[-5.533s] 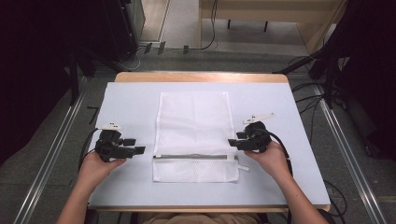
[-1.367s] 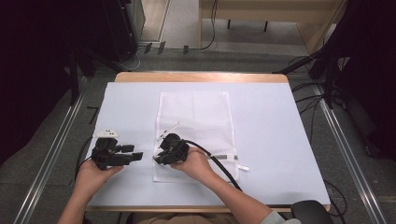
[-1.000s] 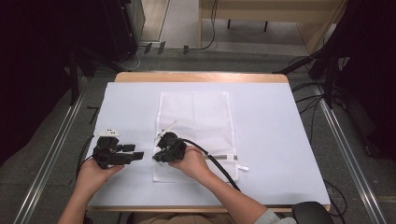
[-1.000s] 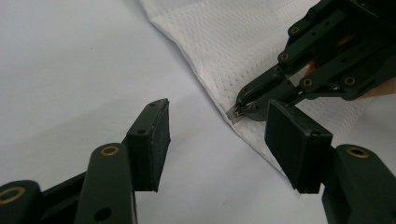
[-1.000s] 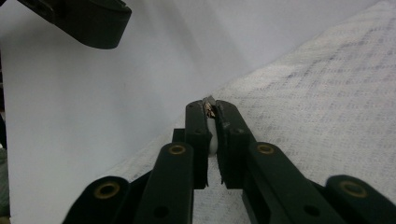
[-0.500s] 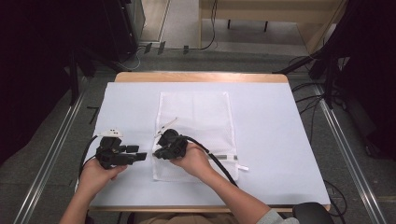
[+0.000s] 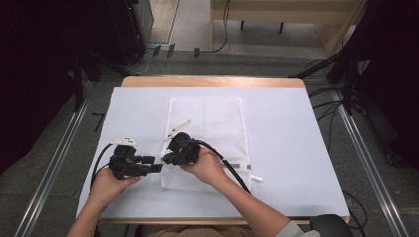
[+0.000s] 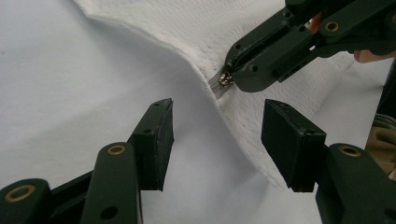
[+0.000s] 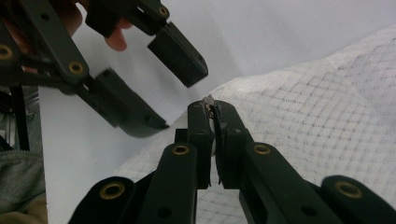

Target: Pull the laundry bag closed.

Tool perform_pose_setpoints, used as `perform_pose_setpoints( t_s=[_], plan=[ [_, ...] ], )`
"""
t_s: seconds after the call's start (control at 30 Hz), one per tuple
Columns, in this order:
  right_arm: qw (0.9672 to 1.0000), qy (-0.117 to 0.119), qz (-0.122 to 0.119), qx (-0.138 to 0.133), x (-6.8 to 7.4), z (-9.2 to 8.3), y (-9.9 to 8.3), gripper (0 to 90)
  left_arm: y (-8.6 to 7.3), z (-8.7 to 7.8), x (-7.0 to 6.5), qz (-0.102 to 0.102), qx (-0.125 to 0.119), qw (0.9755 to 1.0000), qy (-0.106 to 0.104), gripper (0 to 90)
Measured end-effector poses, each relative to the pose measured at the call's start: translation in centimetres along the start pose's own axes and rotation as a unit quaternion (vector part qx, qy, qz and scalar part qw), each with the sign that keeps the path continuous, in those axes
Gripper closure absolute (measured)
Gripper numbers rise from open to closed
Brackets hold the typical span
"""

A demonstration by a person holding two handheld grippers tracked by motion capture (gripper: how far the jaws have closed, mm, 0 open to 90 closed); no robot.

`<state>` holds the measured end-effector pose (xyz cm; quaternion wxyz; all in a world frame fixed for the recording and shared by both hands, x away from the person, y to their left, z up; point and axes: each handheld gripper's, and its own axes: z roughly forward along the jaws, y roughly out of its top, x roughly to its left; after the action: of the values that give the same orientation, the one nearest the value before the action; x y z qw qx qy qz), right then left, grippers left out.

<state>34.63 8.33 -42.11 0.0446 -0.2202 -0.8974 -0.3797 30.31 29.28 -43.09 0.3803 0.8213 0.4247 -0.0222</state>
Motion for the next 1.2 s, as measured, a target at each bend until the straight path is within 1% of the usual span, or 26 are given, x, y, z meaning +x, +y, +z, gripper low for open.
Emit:
perform_pose_setpoints(
  t_s=[0.1,0.13,0.17,0.27,0.3,0.33,0.4,0.53,0.57,0.6,0.67,0.77,0.97,1.07,1.2],
  plan=[
    [1.0,0.003,0.001,-0.004,-0.1,-0.1,0.0,87.4,0.1,0.7,0.0,0.003,0.015,0.9999,-0.001,46.6],
    [1.0,0.003,0.003,-0.004,0.0,-0.2,0.0,87.4,0.2,0.9,0.0,0.008,0.021,0.9997,-0.001,48.9],
    [1.0,0.003,0.003,-0.004,0.0,-0.2,0.0,87.4,0.2,1.1,0.0,0.012,0.024,0.9996,-0.001,48.9],
    [1.0,0.008,0.003,-0.004,0.0,-0.3,0.0,87.4,0.4,1.4,0.1,0.014,0.027,0.9995,-0.004,52.4],
    [0.9999,0.01,-0.001,-0.006,0.0,-0.4,0.0,87.4,0.5,1.4,0.3,0.017,0.03,0.9994,-0.007,53.7],
    [0.9999,0.01,0.002,-0.006,0.1,-0.4,0.0,87.4,0.5,1.6,0.3,0.016,0.03,0.9994,-0.006,55.0],
    [0.9999,0.013,-0.001,-0.008,0.2,-0.6,0.0,87.4,0.6,1.8,0.4,0.021,0.035,0.9991,-0.009,57.7],
    [0.9998,0.017,-0.007,-0.004,0.2,-0.7,0.0,87.4,0.9,2.0,0.5,0.029,0.04,0.9987,-0.013,64.0],
    [0.9997,0.021,-0.007,-0.001,0.2,-0.7,0.0,87.4,0.9,2.1,0.4,0.032,0.041,0.9985,-0.016,66.7],
    [0.9997,0.021,-0.007,-0.001,0.2,-0.7,0.0,87.4,1.0,2.2,0.3,0.034,0.044,0.9984,-0.016,66.7],
    [0.9995,0.028,-0.012,0.0,0.2,-0.7,0.0,87.4,1.1,2.3,0.3,0.038,0.049,0.9979,-0.019,69.9],
    [0.9995,0.028,-0.015,0.006,0.3,-0.7,0.0,87.3,1.1,2.4,0.3,0.033,0.061,0.9973,-0.025,74.0],
    [0.9992,0.033,-0.02,0.013,0.3,-0.5,-0.1,87.4,1.2,2.4,0.1,0.038,0.065,0.9968,-0.027,81.1],
    [0.9992,0.034,-0.018,0.015,0.3,-0.5,-0.2,87.4,1.2,2.4,0.1,0.04,0.065,0.9966,-0.031,83.3],
    [0.9991,0.036,-0.02,0.015,0.2,-0.3,-0.2,87.4,1.2,2.3,0.1,0.037,0.069,0.9965,-0.029,84.1]
  ],
)
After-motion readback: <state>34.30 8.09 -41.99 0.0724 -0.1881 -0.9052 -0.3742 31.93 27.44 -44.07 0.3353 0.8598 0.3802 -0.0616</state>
